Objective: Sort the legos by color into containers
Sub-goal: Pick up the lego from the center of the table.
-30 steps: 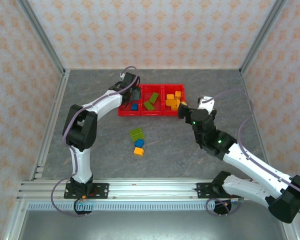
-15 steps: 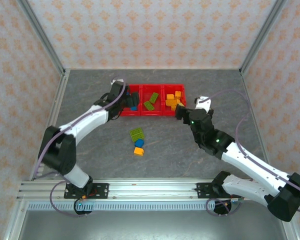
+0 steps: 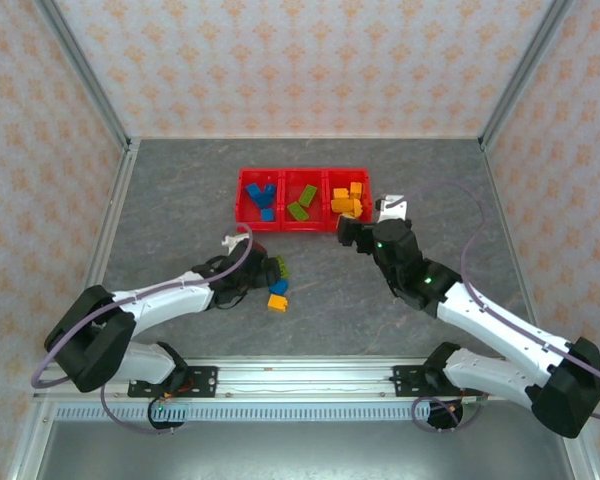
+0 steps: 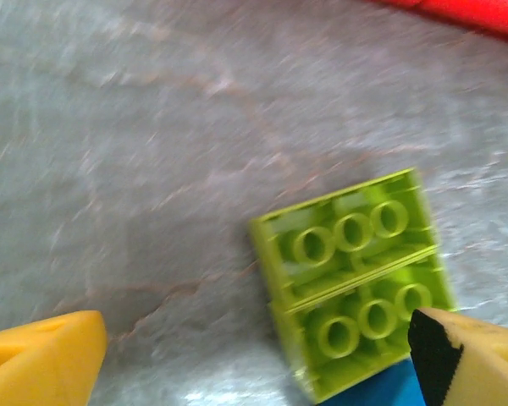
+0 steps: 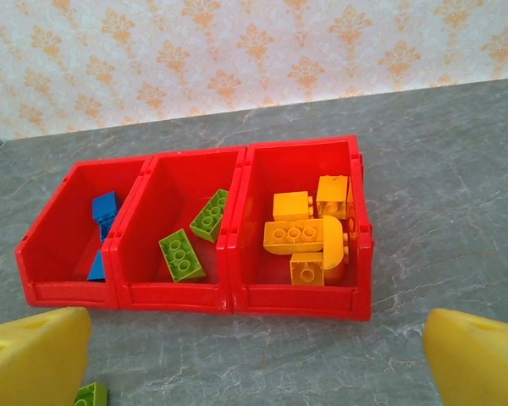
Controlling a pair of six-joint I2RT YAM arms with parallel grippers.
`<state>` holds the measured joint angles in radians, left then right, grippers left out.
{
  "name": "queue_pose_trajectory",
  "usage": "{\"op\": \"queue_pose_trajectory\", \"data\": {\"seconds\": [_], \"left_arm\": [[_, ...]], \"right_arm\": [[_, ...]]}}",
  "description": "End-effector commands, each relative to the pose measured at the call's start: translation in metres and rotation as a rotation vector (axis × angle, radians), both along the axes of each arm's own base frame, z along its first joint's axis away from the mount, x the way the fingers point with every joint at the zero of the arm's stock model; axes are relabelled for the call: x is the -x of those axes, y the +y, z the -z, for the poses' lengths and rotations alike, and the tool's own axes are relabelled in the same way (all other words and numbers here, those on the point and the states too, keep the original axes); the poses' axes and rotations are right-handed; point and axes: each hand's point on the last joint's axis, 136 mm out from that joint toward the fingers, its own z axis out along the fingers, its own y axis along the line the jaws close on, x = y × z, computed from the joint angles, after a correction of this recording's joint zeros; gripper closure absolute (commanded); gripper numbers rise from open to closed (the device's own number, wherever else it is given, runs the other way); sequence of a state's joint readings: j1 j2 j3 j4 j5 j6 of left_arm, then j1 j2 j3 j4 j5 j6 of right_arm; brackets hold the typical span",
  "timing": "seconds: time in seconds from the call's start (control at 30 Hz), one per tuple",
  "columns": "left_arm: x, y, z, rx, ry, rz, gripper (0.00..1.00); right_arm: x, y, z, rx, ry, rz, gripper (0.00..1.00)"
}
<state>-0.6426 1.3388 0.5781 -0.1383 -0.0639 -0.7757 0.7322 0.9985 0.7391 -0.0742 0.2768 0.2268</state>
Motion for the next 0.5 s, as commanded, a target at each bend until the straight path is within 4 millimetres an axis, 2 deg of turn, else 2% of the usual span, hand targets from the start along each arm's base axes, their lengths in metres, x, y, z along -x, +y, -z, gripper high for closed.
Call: {"op": "queue_pose_trajectory", "data": {"seconds": [0.0,0.2,0.37,0.47], "left_arm": [[-0.010,-0.006,-0.011,0.118,-0.073,-0.105,0.07],[-0.025,-0.024,-0.013,0.145,-0.064,-0.087,0.07],[-0.040,-0.023,-0.006,0.062,-0.025,-0.146,0.08],[-0.049,-0.024,0.001,0.003,0.004,-0.179,0.08]], "right_arm": [[0.000,0.000,0.004,0.002,0.010,0.002,0.00],[0.002,-0.009,0.011,0.026,0.029,0.031,0.00],[0.006,-0.016,0.017,0.033,0.022,0.045,0.00],[0.005,-0.027,0.021,0.083,0.017,0.095,0.00]]}}
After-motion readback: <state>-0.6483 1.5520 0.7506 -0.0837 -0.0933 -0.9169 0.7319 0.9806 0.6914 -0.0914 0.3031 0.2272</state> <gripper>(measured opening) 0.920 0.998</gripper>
